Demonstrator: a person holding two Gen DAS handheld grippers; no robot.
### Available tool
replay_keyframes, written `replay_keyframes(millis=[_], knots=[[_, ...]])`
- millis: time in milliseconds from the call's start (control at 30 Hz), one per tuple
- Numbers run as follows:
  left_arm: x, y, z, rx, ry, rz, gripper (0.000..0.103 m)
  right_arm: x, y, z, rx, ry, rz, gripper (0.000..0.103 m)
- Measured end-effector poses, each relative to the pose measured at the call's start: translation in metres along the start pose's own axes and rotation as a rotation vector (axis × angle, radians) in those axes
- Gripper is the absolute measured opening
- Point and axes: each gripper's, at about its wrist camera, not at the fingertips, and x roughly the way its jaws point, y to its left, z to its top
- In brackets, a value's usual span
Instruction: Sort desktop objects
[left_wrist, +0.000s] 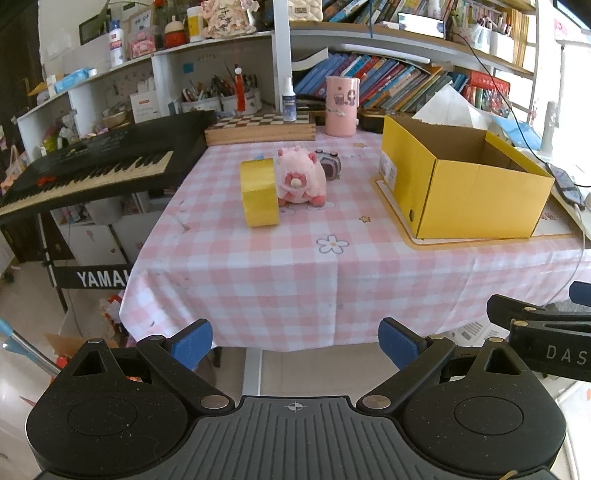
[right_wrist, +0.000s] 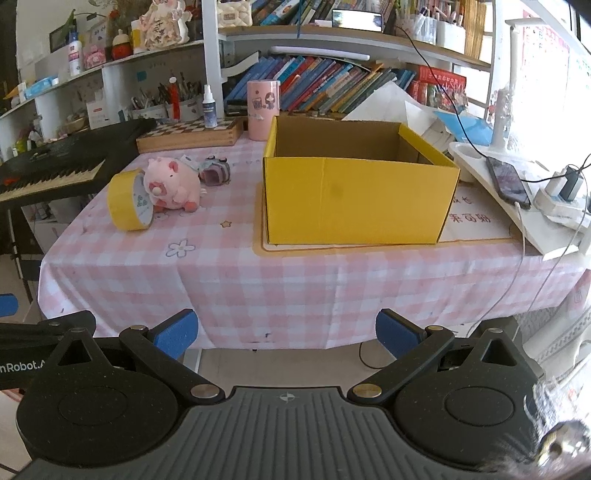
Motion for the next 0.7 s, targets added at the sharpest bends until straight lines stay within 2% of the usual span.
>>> replay_keyframes(millis=[700], knots=[[-0.0026,0.0024,-0.0019,-0.001,-0.027,0.0,0.098,-0.0085,0.007,-0.006,-0.013,-0.039,0.028,0.103]])
